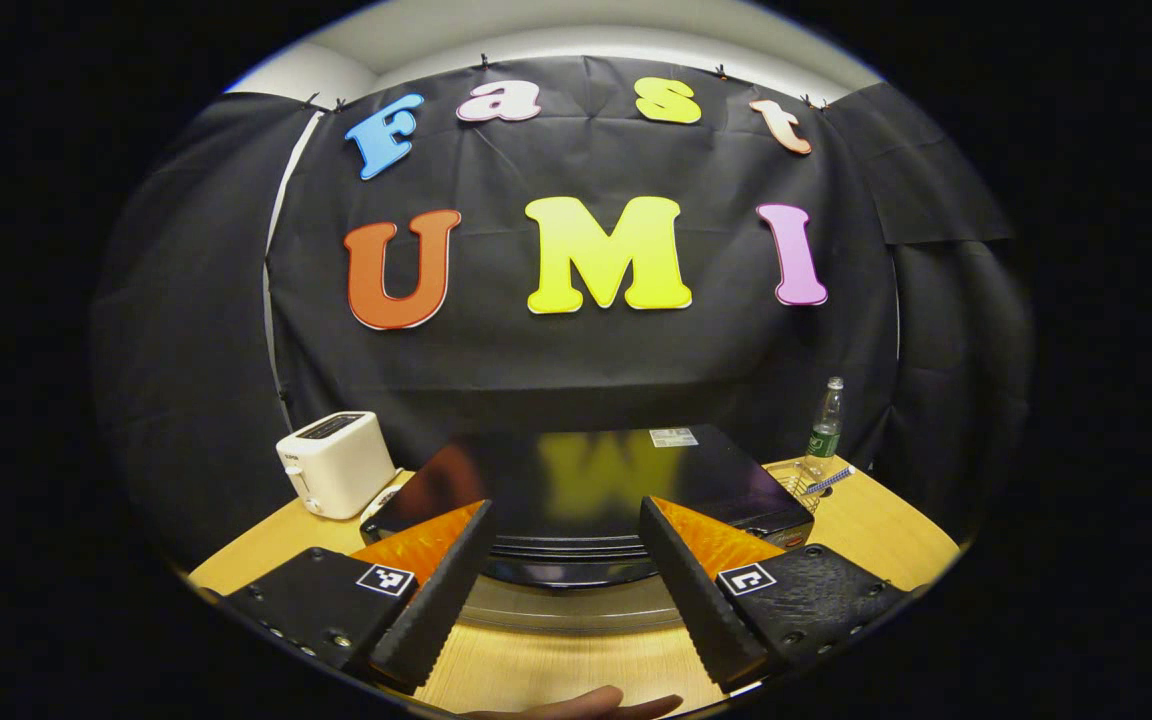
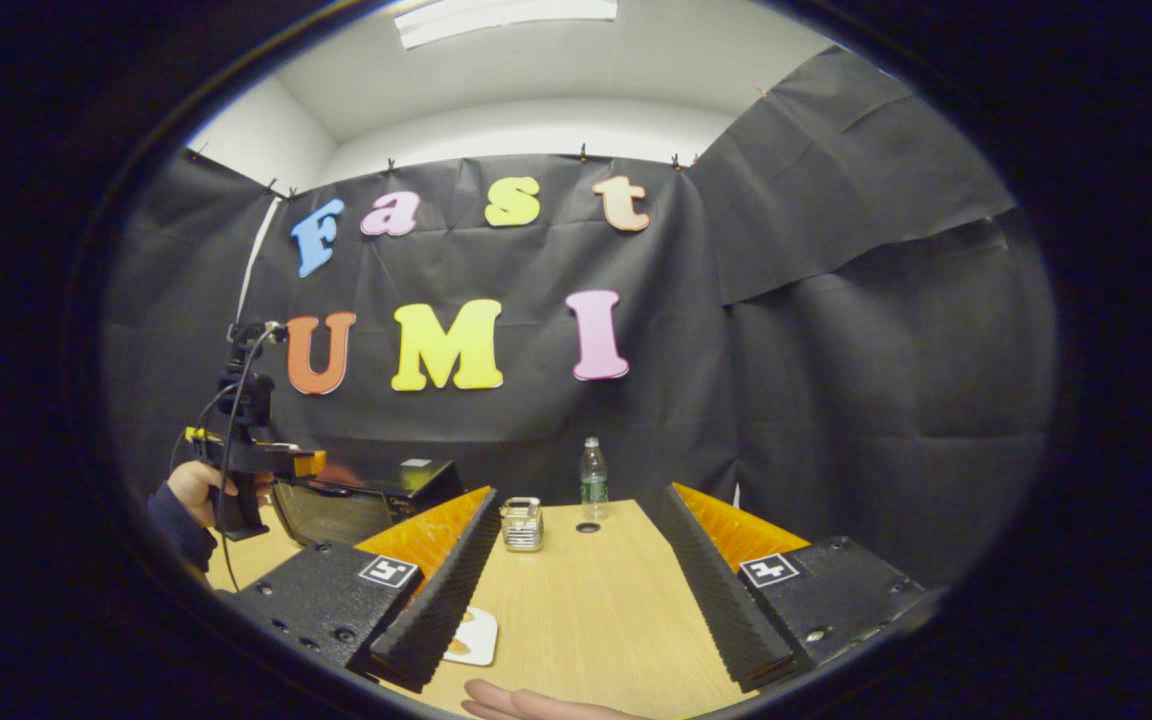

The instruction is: Open the electric oven with the left hand, put the food in, and close the electric oven.

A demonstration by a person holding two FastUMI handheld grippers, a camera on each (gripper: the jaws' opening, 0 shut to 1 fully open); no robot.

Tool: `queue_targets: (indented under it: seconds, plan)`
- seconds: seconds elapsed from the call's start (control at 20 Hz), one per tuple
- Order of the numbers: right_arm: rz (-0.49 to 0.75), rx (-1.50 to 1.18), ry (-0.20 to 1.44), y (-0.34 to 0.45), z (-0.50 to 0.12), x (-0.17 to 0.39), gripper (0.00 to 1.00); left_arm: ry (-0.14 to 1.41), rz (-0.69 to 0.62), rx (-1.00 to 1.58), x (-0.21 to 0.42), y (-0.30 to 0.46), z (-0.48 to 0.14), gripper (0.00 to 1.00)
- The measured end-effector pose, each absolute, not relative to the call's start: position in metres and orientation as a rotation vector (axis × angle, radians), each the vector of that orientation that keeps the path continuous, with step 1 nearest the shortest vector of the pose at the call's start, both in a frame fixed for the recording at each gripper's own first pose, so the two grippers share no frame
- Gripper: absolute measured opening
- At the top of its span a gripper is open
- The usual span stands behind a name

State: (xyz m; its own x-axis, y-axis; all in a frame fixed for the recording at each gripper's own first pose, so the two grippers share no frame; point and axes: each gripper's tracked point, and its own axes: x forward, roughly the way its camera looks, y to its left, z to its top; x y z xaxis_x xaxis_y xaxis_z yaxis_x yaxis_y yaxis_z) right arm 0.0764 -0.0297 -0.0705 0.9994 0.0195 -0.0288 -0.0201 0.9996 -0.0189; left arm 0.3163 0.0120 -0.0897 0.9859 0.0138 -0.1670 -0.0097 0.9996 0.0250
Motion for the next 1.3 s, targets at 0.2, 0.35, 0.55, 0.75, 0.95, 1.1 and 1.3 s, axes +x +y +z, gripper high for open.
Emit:
queue_targets:
  seconds: [0.2, 0.35, 0.55, 0.75, 0.95, 1.1, 1.3]
  plan:
    - [0.033, -0.021, 0.019, -0.022, -0.063, 0.051, 1.0, 0.245, -0.002, -0.025, 0.325, 0.012, -0.12, 0.95]
    - [0.031, -0.028, -0.013, -0.019, -0.051, 0.032, 1.0, 0.268, 0.014, -0.016, 0.324, 0.02, -0.128, 0.97]
    - [0.029, -0.022, -0.065, -0.014, -0.034, 0.012, 1.0, 0.25, 0.007, 0.028, 0.306, 0.017, -0.129, 0.96]
    - [0.06, -0.024, -0.066, 0.001, -0.034, -0.005, 1.0, 0.244, -0.019, 0.004, 0.275, 0.016, -0.139, 0.96]
    - [0.052, -0.025, -0.049, -0.002, -0.036, -0.011, 1.0, 0.252, -0.016, 0.017, 0.244, 0.014, -0.155, 0.96]
    - [0.066, -0.023, -0.049, 0.004, -0.035, -0.016, 1.0, 0.252, -0.018, 0.02, 0.225, 0.012, -0.169, 0.96]
    - [0.089, -0.018, -0.036, 0.01, -0.044, -0.016, 1.0, 0.235, -0.013, 0.022, 0.206, 0.01, -0.187, 0.96]
